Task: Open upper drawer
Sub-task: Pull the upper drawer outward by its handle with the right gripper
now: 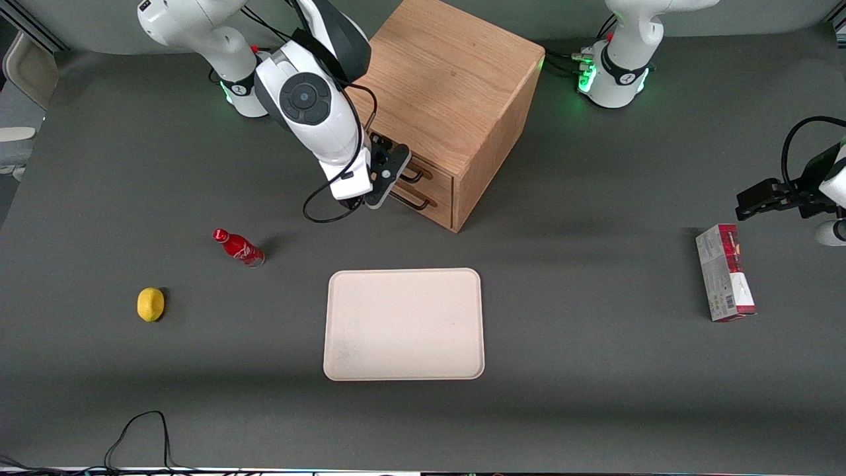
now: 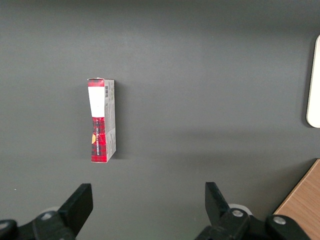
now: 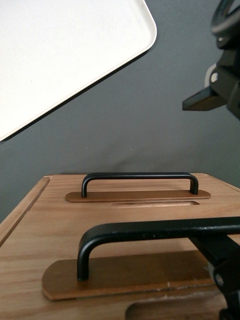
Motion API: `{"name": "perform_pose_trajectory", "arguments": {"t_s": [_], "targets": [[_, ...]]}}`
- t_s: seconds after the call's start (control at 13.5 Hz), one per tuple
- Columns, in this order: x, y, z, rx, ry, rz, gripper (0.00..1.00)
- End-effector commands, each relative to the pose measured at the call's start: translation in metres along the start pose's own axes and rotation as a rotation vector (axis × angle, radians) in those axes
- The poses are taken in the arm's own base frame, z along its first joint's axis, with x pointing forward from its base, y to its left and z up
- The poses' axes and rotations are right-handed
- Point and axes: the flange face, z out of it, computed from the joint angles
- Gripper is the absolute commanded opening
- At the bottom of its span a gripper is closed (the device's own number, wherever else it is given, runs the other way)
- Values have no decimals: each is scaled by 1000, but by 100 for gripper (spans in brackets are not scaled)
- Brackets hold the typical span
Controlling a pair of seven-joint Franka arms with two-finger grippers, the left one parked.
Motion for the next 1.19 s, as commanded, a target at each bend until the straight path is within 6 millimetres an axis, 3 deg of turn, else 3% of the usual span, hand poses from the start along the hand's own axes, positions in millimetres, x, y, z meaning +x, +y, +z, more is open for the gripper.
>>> {"name": "perform_pose_trajectory", "arguments": {"t_s": [0.0, 0.52, 1.11], "targets": [[1, 12, 12, 9, 12, 7, 100], [1, 19, 7, 0, 18, 15, 100], [3, 54, -8, -20, 46, 15, 100]]}}
